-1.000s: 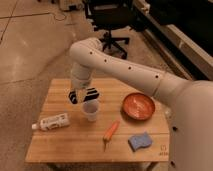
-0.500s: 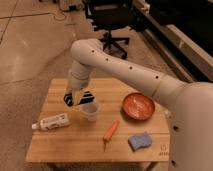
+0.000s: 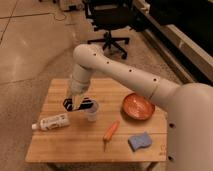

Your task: Place the eraser in the ceramic cup

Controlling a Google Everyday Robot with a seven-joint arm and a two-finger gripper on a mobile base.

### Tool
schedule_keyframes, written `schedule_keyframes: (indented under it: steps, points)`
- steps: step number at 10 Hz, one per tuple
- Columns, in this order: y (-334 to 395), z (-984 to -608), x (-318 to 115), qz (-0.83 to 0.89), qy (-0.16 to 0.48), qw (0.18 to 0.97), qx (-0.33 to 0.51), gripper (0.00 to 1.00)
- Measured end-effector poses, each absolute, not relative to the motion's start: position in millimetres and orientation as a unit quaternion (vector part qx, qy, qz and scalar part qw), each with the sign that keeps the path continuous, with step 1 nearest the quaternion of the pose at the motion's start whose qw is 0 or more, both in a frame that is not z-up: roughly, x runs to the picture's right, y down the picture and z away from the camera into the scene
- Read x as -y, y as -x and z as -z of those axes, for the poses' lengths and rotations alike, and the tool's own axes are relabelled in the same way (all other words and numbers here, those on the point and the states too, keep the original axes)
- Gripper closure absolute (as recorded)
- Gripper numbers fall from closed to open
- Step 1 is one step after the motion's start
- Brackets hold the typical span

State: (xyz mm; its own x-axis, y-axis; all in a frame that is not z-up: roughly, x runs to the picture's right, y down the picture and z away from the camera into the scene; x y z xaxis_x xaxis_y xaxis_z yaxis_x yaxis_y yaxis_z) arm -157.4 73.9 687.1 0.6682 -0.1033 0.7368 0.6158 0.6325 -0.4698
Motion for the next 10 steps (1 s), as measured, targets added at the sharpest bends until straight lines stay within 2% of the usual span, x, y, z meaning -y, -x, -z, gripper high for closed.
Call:
schedule_keyframes:
  steps: [1, 2, 6, 8, 10]
  points:
    - [155.5, -689.9, -76.1, 0.211, 0.376, 0.833, 0.347, 0.41]
    - [153.5, -692.6, -77.6, 0.207, 0.38, 0.832, 0.348, 0.39]
    - [147.2, -697.0, -74.0, 0.199, 0.377, 0.833, 0.351, 0.4]
    - [146.5, -700.8, -71.7, 0.199, 0.379, 0.832, 0.352, 0.5]
    - [147.1, -705.5, -70.9, 0.2, 0.381, 0.831, 0.353, 0.72]
